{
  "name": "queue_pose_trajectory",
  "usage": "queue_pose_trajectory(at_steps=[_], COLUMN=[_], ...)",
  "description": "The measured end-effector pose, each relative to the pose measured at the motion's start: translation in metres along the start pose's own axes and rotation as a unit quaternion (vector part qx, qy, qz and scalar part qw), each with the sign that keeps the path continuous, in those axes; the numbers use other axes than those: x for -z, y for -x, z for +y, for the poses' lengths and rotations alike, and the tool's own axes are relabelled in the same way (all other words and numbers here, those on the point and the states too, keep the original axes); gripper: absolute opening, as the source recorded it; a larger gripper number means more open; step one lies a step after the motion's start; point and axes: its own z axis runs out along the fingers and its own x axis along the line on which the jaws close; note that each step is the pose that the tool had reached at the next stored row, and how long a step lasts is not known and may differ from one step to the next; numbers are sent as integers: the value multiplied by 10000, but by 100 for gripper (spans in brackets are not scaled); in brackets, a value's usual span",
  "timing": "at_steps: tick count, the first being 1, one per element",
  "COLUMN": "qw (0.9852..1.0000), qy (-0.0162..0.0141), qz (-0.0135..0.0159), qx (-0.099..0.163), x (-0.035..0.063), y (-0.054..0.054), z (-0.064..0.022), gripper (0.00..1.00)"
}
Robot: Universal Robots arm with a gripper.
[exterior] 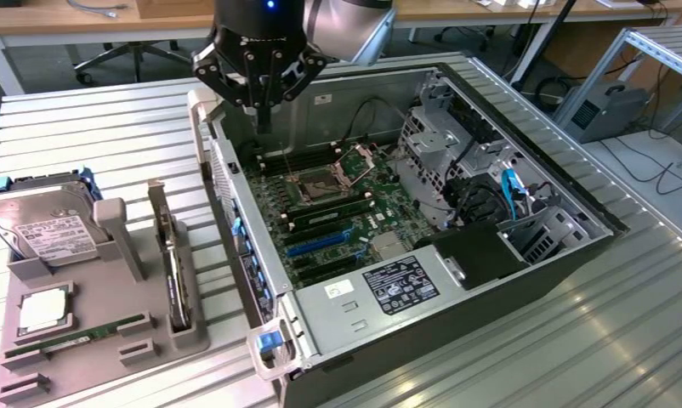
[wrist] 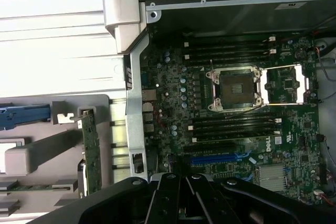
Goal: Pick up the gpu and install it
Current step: 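Reach for the gpu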
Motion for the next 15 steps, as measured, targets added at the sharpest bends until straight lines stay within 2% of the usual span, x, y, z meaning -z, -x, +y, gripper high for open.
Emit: queue_pose_trajectory(at_steps=[15], qw=[10000], qy=[0], qz=[0], qx=[0], x=[1], y=[-54], z=[-4], gripper=[11])
